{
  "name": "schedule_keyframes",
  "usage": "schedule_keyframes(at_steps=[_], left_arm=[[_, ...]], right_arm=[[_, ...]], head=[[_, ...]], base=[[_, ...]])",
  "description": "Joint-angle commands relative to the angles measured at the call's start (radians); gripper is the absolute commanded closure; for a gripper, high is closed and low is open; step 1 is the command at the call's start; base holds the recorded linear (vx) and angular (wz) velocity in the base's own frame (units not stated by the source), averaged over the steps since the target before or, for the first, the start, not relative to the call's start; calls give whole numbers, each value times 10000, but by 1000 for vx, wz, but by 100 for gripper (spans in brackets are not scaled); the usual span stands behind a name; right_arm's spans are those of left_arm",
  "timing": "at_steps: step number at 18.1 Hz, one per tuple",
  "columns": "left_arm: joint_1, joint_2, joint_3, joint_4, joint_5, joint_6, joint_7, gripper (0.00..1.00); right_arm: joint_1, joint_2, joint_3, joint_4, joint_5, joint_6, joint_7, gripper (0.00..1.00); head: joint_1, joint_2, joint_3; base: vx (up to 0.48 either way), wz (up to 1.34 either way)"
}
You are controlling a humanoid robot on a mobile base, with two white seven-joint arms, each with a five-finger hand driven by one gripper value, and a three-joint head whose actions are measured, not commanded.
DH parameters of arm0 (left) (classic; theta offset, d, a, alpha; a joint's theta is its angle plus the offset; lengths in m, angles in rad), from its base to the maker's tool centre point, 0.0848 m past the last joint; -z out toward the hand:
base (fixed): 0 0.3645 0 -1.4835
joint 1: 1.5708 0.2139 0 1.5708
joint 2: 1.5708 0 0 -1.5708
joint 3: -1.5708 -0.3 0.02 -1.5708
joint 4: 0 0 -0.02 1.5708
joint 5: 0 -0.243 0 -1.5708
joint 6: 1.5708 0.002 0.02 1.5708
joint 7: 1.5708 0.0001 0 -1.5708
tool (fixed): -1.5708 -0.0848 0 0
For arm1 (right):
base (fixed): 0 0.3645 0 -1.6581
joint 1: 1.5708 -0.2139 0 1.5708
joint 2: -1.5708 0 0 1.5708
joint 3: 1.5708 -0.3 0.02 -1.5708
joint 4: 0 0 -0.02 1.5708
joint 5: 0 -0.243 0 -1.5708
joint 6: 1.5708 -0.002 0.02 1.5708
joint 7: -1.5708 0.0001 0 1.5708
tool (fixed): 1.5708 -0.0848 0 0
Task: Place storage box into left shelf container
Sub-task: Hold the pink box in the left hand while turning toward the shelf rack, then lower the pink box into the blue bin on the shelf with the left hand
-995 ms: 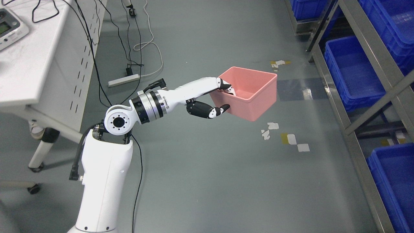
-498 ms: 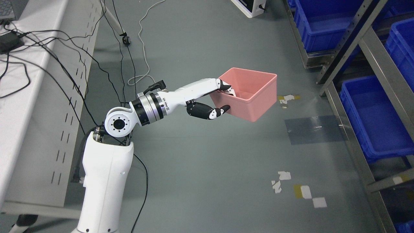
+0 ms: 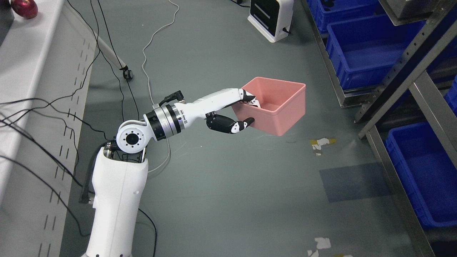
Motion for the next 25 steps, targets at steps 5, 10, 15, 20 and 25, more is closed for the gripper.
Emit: schedule_keyframes(at_steps=[5, 10, 15, 20, 25], left_arm=[[101, 148, -84, 1, -28, 1, -4, 98], [667, 148, -512, 17, -28, 16, -66, 98], [1145, 148, -1020, 17, -439, -167, -20, 98], [870, 148, -103, 78, -1880, -444, -20, 97], [195, 325, 1585, 476, -3218, -704, -5, 97]], right_arm=[[-58, -175, -30, -174, -15, 16, -5, 0], [-58, -175, -30, -174, -15, 16, 10, 0], [-58, -175, -30, -174, -15, 16, -5, 0], [-58, -175, -30, -174, -15, 16, 10, 0], [-58, -175, -30, -174, -15, 16, -5, 0]], head=[[0, 0, 0], [0, 0, 0], [0, 0, 0], [0, 0, 0], [0, 0, 0]], base=[[387, -515], [290, -1415], [242, -1223], [177, -755], [98, -456]])
